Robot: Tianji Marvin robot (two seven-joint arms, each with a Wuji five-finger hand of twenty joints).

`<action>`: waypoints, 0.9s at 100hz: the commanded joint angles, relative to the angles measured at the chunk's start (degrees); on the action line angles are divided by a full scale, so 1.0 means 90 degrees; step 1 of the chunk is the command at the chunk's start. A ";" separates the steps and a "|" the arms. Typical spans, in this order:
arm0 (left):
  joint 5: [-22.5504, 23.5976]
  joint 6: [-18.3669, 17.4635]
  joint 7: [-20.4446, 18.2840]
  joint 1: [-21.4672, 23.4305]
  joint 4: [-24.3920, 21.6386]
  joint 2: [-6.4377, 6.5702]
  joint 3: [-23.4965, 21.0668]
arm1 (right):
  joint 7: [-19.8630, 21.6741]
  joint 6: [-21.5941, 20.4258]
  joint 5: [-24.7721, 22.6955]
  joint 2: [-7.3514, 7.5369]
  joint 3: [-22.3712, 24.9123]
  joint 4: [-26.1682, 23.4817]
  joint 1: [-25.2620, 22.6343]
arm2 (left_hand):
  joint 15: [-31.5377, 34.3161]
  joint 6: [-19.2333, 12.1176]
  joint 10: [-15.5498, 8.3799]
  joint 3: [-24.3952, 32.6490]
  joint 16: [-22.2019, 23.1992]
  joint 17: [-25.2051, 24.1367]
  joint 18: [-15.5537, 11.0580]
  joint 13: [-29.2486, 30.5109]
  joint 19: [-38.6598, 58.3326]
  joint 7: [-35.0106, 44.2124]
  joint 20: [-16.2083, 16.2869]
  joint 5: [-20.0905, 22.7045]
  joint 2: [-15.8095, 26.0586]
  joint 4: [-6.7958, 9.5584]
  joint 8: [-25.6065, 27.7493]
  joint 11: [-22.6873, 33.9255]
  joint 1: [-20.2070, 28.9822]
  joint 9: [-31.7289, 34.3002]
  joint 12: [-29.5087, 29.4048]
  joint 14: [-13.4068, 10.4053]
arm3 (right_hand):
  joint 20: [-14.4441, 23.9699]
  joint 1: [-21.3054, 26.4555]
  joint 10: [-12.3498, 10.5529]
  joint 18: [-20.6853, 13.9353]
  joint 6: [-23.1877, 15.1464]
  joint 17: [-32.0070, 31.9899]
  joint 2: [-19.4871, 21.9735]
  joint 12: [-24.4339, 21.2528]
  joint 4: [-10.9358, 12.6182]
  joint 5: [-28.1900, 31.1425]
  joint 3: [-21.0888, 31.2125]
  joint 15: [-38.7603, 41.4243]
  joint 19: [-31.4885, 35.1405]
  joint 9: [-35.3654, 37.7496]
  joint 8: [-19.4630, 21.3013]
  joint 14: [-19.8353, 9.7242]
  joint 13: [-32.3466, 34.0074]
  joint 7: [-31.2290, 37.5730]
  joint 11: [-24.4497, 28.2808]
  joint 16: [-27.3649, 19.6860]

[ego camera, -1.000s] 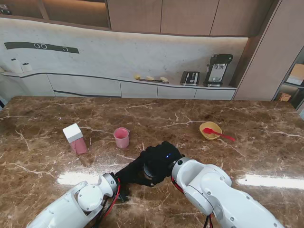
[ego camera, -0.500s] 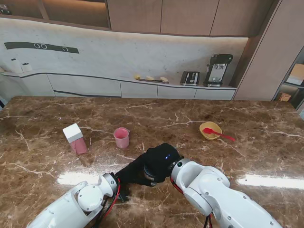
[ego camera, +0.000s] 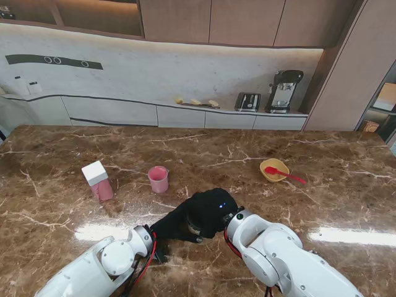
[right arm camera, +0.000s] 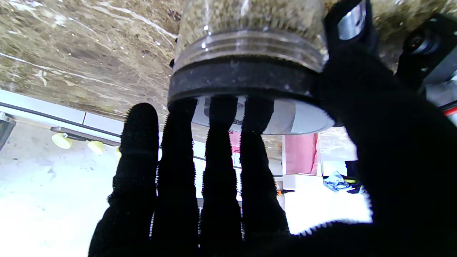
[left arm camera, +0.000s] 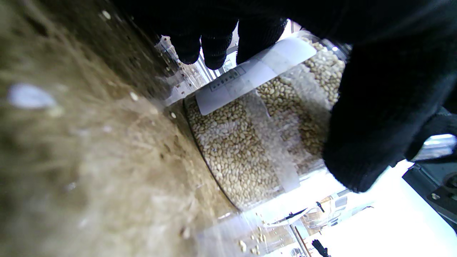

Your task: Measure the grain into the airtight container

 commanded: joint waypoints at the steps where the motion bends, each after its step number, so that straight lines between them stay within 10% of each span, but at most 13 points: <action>1: 0.0074 0.0164 -0.0105 0.0242 0.0433 0.0046 0.0130 | 0.0033 0.0043 -0.0021 -0.0011 0.0010 0.0056 -0.0112 | -0.0062 -0.0313 0.0001 0.0507 0.0025 0.0625 0.2632 -0.0227 0.0708 0.0518 0.0085 0.0614 0.0837 0.0450 0.0006 -0.0059 0.0221 -0.0194 -0.0026 0.1141 | -0.0114 0.0285 -0.0227 -0.0067 0.0004 0.0046 0.0094 0.0231 0.0022 -0.0062 0.0810 0.0565 0.0180 -0.0038 0.0173 -0.0678 0.0244 0.0209 0.0437 0.0283; 90: 0.0079 0.0184 -0.0098 0.0254 0.0414 0.0046 0.0124 | -0.1075 0.0113 -0.0238 -0.0049 0.0019 0.0394 -0.0363 | -0.0056 -0.0318 -0.0002 0.0472 0.0033 0.0623 0.2637 -0.0228 0.0717 0.0518 0.0100 0.0606 0.0844 0.0456 0.0010 -0.0057 0.0232 -0.0194 -0.0022 0.1149 | -0.0167 -0.0005 -0.0145 -0.0030 0.0136 -0.0053 -0.0194 0.0210 -0.0070 -0.0313 0.1019 0.0703 0.0180 -0.0428 0.0210 -0.0679 0.0101 0.0178 0.0654 0.0293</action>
